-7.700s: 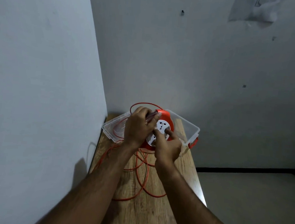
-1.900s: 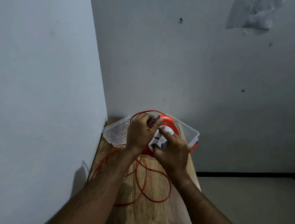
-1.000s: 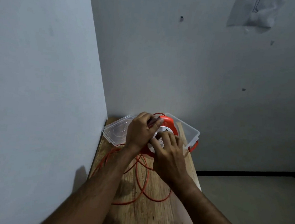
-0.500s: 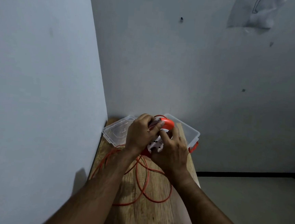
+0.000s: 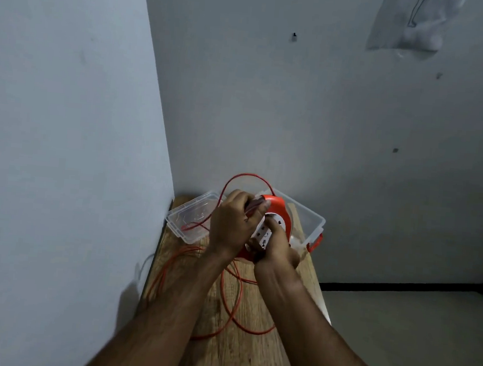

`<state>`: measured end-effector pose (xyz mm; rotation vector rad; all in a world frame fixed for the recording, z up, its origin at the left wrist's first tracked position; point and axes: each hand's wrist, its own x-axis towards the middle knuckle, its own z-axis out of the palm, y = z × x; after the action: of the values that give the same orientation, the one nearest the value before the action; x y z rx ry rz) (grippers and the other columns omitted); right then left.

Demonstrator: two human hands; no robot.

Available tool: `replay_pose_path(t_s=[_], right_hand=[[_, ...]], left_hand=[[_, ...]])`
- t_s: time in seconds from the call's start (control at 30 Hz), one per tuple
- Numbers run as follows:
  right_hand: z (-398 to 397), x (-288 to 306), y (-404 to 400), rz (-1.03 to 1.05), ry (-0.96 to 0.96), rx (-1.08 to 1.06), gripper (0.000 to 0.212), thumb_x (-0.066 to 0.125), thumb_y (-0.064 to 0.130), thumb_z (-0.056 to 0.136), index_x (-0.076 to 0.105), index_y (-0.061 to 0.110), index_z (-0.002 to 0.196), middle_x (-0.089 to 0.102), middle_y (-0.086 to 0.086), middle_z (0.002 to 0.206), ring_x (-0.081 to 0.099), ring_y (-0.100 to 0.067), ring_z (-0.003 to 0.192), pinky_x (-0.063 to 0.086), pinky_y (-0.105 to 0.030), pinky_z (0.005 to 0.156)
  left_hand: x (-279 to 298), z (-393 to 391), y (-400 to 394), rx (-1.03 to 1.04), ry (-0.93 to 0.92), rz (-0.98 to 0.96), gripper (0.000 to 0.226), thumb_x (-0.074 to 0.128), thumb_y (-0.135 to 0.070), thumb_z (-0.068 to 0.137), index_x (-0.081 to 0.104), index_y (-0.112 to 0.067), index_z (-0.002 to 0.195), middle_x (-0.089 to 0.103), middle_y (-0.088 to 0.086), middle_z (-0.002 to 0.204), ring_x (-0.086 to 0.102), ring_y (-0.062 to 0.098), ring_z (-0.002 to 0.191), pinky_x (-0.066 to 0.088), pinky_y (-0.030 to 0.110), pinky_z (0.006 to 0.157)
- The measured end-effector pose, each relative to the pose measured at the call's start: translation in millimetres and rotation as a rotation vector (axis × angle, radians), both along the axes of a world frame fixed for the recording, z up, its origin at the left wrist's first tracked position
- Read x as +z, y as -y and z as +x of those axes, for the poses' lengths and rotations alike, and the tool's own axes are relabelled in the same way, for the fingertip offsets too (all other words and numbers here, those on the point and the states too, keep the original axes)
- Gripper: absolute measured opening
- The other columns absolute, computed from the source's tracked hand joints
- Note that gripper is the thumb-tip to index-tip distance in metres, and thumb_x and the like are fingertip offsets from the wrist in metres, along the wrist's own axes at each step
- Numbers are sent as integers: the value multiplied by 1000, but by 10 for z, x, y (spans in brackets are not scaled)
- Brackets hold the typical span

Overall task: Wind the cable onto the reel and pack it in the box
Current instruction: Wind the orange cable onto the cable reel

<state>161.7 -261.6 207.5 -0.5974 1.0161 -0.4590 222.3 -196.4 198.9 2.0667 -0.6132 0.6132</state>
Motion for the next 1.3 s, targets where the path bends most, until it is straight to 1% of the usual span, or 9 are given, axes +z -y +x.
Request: replay_pose_path(t_s=[0.13, 0.23, 0.3, 0.4, 0.53, 0.73, 0.87, 0.97, 1.3], right_hand=[[25, -36, 41, 144, 119, 82, 80, 90, 26, 74, 42, 15, 137, 63, -17, 120, 73, -38, 92, 64, -50, 68], [-77, -57, 43, -66, 61, 143, 47, 88, 20, 76, 59, 10, 112, 70, -16, 108, 76, -35, 84, 65, -48, 68], [-201, -34, 19, -508, 7, 179, 28, 85, 19, 81, 63, 12, 97, 72, -8, 95, 76, -24, 82, 65, -38, 70], [-371, -100, 52, -1536, 17, 236, 26, 83, 15, 80, 66, 15, 100, 68, 3, 93, 64, -7, 86, 58, -23, 77], [-370, -339, 214, -2274, -99, 448, 29, 57, 14, 83, 68, 13, 110, 66, -15, 116, 61, -34, 115, 51, -56, 96], [-404, -334, 463, -2523, -19, 612, 43, 40, 19, 90, 67, 23, 123, 47, -18, 142, 44, -39, 136, 38, -59, 108], [-340, -327, 575, -2578, -6, 574, 36, 79, 23, 82, 71, 25, 118, 52, -16, 135, 44, -33, 128, 43, -59, 103], [-308, -384, 582, -2582, -10, 494, 29, 73, 28, 87, 72, 25, 116, 59, -17, 129, 57, -34, 122, 43, -56, 98], [-270, -298, 286, -1971, -73, 281, 47, 59, 39, 76, 75, 23, 117, 65, -5, 88, 60, -19, 75, 43, -33, 71]], left_hand=[[-18, 17, -31, -2, -9, -26, 30, 68, -46, 94, 70, -16, 90, 69, -6, 85, 53, 1, 74, 34, 2, 61], [-26, 41, -40, -8, -48, -47, 33, 65, -50, 94, 71, -18, 92, 69, -8, 86, 56, 1, 74, 34, 3, 62], [-27, 47, -31, -10, -61, -58, 34, 64, -51, 95, 71, -18, 93, 68, -9, 86, 56, 1, 75, 35, 3, 63], [-1, 56, -42, -14, -65, -81, 31, 66, -48, 94, 70, -17, 90, 64, -13, 83, 55, 0, 74, 35, 3, 62], [-12, 95, -56, -27, -81, -78, 34, 65, -49, 94, 71, -16, 95, 71, -5, 89, 60, 3, 78, 41, 7, 66], [-9, 102, -95, -51, -78, -63, 34, 65, -50, 93, 71, -16, 92, 69, -6, 86, 59, 3, 75, 42, 9, 65], [0, 58, -77, -69, -65, -37, 30, 68, -46, 93, 71, -16, 92, 63, -12, 83, 55, -4, 71, 37, 2, 63], [-12, 52, -50, -77, -58, -20, 31, 67, -48, 93, 71, -17, 92, 66, -10, 84, 56, -1, 73, 38, 5, 64], [17, 83, -40, -30, -65, -48, 33, 66, -52, 93, 68, -20, 88, 65, -9, 85, 60, 7, 76, 48, 23, 63]])
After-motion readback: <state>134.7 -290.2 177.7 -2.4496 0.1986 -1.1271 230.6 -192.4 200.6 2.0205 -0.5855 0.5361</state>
